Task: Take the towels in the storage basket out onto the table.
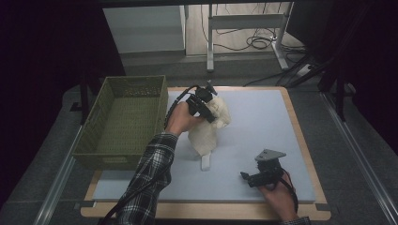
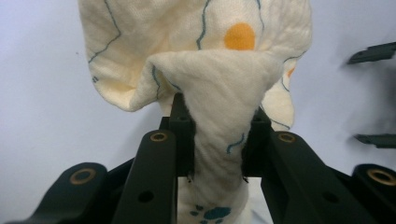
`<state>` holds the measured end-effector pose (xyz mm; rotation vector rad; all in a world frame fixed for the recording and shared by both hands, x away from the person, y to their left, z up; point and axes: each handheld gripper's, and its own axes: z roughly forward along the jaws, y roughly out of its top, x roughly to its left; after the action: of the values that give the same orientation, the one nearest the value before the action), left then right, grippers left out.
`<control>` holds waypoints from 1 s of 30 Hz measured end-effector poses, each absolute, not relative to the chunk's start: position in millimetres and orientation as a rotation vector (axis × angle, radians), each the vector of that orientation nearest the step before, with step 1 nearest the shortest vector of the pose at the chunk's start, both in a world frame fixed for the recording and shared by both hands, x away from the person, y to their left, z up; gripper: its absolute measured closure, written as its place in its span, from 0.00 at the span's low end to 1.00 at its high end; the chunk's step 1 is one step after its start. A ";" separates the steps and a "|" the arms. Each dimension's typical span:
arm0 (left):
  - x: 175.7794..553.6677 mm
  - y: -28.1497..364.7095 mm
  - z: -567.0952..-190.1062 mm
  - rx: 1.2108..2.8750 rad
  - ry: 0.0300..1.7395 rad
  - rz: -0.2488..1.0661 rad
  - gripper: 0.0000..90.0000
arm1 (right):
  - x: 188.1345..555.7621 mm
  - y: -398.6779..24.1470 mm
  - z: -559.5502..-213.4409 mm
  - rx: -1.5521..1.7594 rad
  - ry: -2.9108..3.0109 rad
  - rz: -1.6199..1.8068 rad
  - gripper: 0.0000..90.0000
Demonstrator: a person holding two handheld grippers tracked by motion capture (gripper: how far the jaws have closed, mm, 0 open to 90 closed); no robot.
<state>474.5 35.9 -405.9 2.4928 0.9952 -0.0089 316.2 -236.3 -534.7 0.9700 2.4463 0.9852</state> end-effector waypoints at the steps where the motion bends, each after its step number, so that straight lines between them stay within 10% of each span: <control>1: 475.6 32.8 -413.6 2.494 0.998 -0.012 0.80 | 316.3 -236.3 -534.8 0.968 2.446 0.985 0.06; 16: 476.2 13.9 -469.7 2.550 0.944 0.099 0.75 | 316.1 -236.1 -534.8 0.974 2.445 0.987 0.06; 30: 467.6 26.8 -472.8 2.455 0.952 0.129 0.18 | 316.2 -236.1 -534.8 0.974 2.444 0.986 0.06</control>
<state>467.6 26.8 -472.8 2.4548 0.9518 0.1295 316.2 -236.1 -534.8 0.9742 2.4438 0.9859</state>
